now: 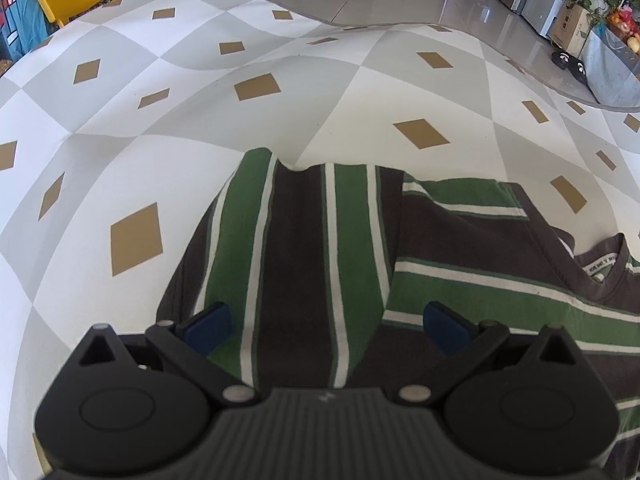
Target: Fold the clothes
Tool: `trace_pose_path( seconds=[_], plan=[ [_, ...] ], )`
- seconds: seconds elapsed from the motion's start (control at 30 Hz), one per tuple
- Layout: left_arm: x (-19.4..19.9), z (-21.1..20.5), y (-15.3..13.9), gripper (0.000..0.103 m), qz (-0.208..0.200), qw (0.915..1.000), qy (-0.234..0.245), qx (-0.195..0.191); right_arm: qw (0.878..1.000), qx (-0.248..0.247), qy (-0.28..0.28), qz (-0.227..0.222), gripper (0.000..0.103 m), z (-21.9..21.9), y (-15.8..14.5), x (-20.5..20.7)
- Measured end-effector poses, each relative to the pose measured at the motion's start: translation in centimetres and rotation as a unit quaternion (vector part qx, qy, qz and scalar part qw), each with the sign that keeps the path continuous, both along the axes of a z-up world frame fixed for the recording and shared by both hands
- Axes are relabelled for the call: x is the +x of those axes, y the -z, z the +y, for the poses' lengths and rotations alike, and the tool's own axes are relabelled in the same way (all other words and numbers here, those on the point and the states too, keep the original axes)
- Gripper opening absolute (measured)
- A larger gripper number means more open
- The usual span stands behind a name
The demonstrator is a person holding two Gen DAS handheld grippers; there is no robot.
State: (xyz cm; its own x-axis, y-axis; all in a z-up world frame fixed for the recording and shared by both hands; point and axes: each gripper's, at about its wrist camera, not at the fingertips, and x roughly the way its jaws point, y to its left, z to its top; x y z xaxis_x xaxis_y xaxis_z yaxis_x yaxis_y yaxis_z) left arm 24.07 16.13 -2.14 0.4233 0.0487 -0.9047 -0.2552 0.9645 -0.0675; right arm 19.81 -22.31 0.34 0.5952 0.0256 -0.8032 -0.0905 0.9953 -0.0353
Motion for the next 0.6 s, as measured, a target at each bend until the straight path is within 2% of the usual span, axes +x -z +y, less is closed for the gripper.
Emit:
trace_pose_path(
  seconds=[0.17,0.6],
  plan=[
    [0.9,-0.4,0.6,0.103,-0.001,0.9994,0.003,0.035,1.0,-0.011,0.012,-0.008,0.041,0.1,0.2,0.9],
    [3.5,-0.4,0.7,0.103,-0.014,0.9989,-0.009,0.044,0.997,-0.038,0.056,-0.04,0.042,0.4,0.6,3.7]
  ],
)
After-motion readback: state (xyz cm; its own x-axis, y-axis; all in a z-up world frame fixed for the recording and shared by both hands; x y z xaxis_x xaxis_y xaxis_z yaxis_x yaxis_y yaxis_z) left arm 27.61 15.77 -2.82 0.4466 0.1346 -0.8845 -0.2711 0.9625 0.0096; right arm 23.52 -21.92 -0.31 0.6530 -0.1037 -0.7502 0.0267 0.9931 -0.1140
